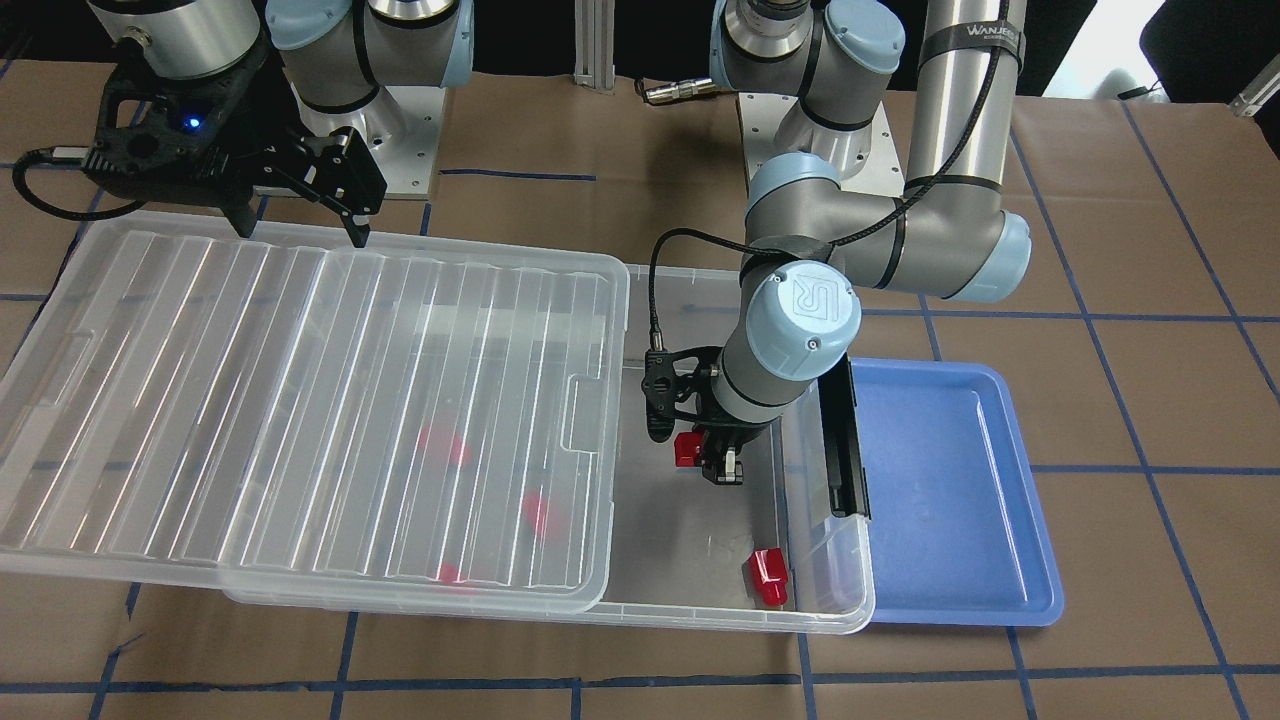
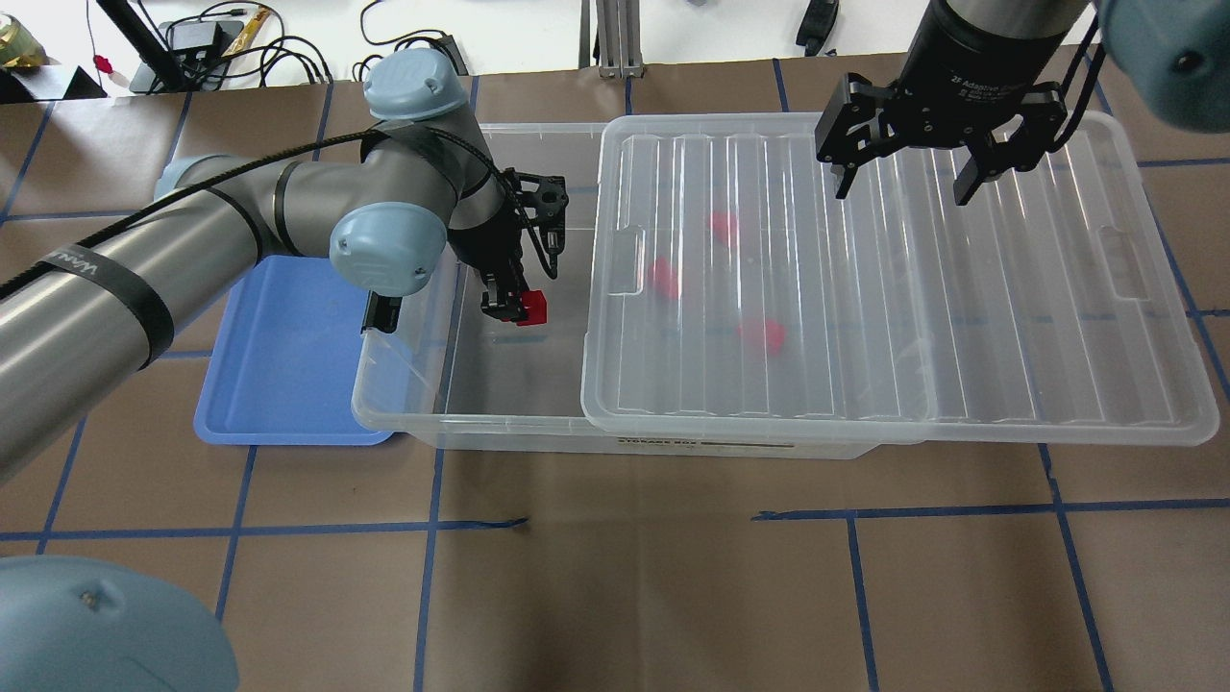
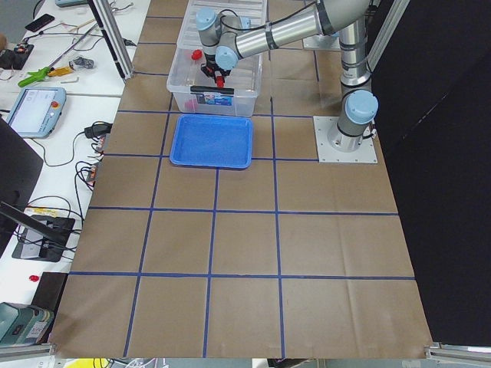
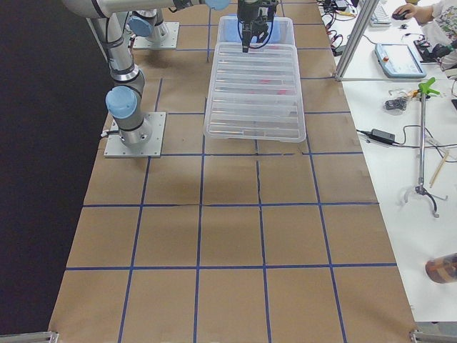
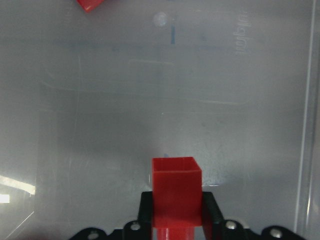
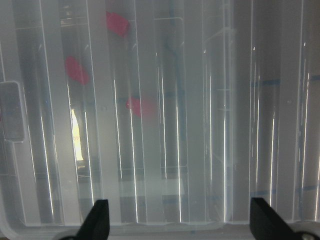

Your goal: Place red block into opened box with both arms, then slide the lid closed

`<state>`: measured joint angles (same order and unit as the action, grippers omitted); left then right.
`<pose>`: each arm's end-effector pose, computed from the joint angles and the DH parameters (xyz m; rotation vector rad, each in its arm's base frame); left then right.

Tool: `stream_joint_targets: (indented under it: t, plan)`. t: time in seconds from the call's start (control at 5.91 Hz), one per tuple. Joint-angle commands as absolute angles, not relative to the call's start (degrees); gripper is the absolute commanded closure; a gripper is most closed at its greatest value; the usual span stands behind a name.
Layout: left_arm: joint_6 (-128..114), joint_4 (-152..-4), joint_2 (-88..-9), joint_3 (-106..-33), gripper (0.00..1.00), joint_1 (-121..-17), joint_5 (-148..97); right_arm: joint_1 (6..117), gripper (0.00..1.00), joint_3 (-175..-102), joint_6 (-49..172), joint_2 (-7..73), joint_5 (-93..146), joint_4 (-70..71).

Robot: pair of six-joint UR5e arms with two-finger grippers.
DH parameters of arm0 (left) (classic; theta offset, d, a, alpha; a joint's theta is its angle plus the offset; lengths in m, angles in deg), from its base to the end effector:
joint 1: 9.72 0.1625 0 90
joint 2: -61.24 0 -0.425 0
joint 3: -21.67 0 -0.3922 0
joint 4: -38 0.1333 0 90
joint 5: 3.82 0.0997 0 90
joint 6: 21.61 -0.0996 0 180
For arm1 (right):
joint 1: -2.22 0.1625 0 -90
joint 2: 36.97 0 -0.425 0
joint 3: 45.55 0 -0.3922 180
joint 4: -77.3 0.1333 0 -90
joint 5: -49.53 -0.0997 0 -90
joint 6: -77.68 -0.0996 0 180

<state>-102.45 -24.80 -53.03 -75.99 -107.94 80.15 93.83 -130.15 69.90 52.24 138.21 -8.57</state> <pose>-0.2279 -0.5720 0.2356 -2.1048 -2.1489 -0.0063 0.1495 -0.4933 0.5202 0.1676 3.1134 -0.0101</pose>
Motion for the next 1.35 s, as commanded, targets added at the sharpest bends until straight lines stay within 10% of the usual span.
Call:
stream_joint_targets:
  t: [0.0, 0.17, 0.51, 1.18]
  plan:
    - [-102.3, -22.0, -54.7, -78.2, 0.87, -108.0, 84.4, 93.8, 0.00, -130.2, 69.9, 52.1, 138.2, -8.6]
    - [-102.2, -21.9, -55.5, -78.1, 0.82, -108.0, 84.4, 93.8, 0.00, -130.2, 69.9, 52.1, 138.2, -8.6]
    - [-101.3, -22.7, -54.5, -77.4, 0.03, -108.0, 84.5, 93.8, 0.00, -130.3, 69.9, 52.1, 138.2, -8.6]
    - [-98.3, -54.6, -43.6, -61.5, 0.02, -107.7, 83.9, 92.5, 0.00, -130.3, 70.1, 52.1, 138.2, -8.6]
